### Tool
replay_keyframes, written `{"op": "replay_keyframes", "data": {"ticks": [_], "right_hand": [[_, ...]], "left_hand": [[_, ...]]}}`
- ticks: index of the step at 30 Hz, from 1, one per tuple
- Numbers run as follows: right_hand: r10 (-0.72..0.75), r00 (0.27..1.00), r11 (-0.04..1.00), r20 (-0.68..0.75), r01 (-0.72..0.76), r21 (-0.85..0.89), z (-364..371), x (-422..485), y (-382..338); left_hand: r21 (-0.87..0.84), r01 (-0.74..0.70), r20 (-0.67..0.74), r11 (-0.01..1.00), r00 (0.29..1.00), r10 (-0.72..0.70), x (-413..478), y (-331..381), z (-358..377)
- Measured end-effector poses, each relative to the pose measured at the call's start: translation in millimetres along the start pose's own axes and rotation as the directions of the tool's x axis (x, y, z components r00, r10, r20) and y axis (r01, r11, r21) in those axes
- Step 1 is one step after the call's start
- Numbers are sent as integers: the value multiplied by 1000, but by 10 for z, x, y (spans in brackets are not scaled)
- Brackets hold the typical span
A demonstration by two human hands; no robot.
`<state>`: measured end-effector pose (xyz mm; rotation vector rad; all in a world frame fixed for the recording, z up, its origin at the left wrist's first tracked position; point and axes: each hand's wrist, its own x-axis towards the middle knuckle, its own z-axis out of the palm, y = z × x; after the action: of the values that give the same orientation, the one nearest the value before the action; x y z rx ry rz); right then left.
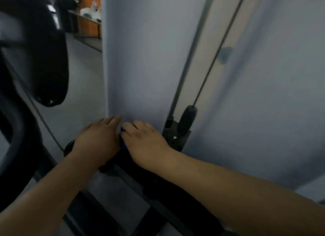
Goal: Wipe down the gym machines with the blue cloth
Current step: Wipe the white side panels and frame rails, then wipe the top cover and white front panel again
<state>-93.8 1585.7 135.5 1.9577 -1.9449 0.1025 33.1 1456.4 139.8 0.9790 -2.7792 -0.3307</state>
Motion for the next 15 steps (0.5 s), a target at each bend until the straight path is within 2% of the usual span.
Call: {"op": "replay_keyframes", "data": {"ticks": [3, 7, 9, 11, 15], "right_hand": [[14, 997, 1000, -75, -15, -22, -645, -324, 282], [60, 976, 985, -208, -92, -147, -1568, -767, 606], [57, 965, 973, -255, -111, -203, -1986, -957, 708], [43, 951, 961, -307, -124, -246, -2335, -1112, 800], [55, 922, 930, -382, -186, -317, -2859, -1388, 988]], "left_hand": [[-54, -121, -120, 991, 986, 113, -28, 488, -500], [-35, -277, -332, 960, 910, 250, -145, 1157, -1044], [-14, -386, -438, 922, 832, 341, -215, 1493, -1302], [29, -497, -545, 867, 719, 430, -247, 1776, -1539], [84, -581, -589, 809, 626, 511, -270, 2248, -1896]]}}
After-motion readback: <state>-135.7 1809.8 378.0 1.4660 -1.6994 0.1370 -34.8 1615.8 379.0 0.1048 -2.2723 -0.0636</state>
